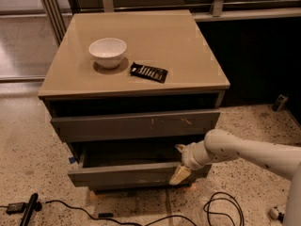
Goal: Open middle drawer
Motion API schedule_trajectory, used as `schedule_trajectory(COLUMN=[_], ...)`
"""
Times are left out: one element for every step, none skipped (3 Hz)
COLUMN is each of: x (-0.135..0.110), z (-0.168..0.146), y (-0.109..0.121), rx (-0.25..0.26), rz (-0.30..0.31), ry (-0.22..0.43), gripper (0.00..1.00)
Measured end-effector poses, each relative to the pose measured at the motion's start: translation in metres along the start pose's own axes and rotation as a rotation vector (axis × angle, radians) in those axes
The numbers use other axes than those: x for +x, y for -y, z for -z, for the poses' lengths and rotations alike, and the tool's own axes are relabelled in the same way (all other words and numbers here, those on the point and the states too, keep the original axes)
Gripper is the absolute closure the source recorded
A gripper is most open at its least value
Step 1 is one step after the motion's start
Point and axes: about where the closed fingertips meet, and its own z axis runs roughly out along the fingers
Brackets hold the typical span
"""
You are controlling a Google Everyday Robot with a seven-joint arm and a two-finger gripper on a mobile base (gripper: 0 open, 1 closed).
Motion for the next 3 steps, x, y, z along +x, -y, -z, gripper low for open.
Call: schedule_trajectory(x=[0.018,0.057,0.057], z=[0.01,0.036,0.036], y=[-0.039,-0.083,-0.083], rx=[-0.021,0.008,0.007], rz=[0.023,-0.005,-0.005], ry=[0.006,0.018,0.018], gripper=[0.0,0.0,0.0])
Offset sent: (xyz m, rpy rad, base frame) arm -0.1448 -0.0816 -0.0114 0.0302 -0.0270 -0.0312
